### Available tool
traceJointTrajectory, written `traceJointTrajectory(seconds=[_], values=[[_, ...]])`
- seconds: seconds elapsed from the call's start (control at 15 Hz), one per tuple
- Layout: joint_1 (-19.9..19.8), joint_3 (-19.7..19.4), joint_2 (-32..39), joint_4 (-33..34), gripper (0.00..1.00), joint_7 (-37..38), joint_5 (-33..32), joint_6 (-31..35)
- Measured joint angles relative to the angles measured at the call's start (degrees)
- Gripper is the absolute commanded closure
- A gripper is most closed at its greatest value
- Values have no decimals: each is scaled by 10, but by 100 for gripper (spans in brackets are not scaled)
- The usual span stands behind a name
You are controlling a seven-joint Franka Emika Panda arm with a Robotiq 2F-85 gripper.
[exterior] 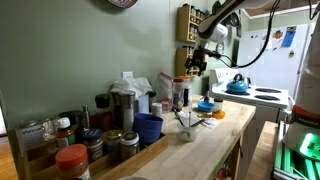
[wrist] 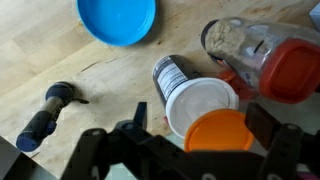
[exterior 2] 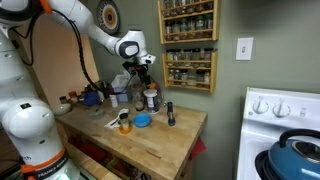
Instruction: Remove the orange lid from the upside down positioned clear bowl bottom and place it on the counter top
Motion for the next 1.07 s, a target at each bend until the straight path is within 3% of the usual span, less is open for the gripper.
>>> traceJointTrajectory(seconds=[0.13, 0.33, 0.47, 0.53, 0.67, 1.07], values=[[-5, -2, 36, 47, 0, 15, 17, -60], [-6, -2, 47, 63, 0, 15, 19, -67], [-6, -1, 47, 64, 7, 15, 19, -67], [-6, -1, 48, 65, 26, 15, 19, -64], [-7, -1, 50, 65, 35, 19, 20, -53], [-7, -1, 64, 68, 81, 35, 22, -17]])
